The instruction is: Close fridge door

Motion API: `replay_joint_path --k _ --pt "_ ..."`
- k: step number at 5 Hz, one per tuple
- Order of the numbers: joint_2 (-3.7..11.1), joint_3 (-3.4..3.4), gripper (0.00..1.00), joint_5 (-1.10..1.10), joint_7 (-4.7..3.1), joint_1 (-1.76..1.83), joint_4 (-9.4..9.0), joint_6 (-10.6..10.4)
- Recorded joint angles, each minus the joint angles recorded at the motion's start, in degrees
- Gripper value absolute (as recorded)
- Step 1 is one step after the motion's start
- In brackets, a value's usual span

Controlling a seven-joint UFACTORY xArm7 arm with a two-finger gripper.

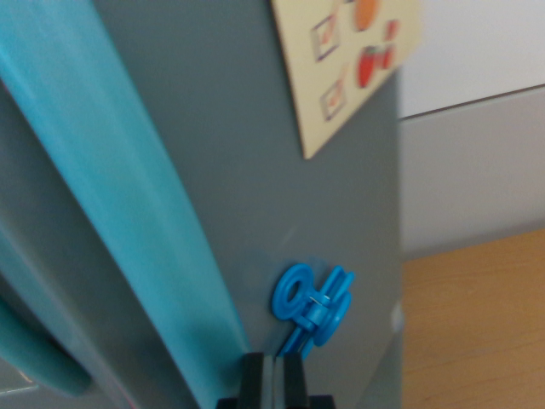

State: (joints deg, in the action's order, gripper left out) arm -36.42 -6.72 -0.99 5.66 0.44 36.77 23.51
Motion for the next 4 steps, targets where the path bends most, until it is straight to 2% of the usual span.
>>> replay_joint_path --k 1,2,3,4 --pt "2.67 1.33 1.0 0.0 0.0 0.0 1.75 0.0" --pt "2.67 1.33 1.0 0.0 0.0 0.0 1.75 0.0" --pt "6.02 2.71 1.0 0.0 0.0 0.0 4.78 0.0" --pt "6.02 2.71 1.0 0.0 0.0 0.0 4.78 0.0"
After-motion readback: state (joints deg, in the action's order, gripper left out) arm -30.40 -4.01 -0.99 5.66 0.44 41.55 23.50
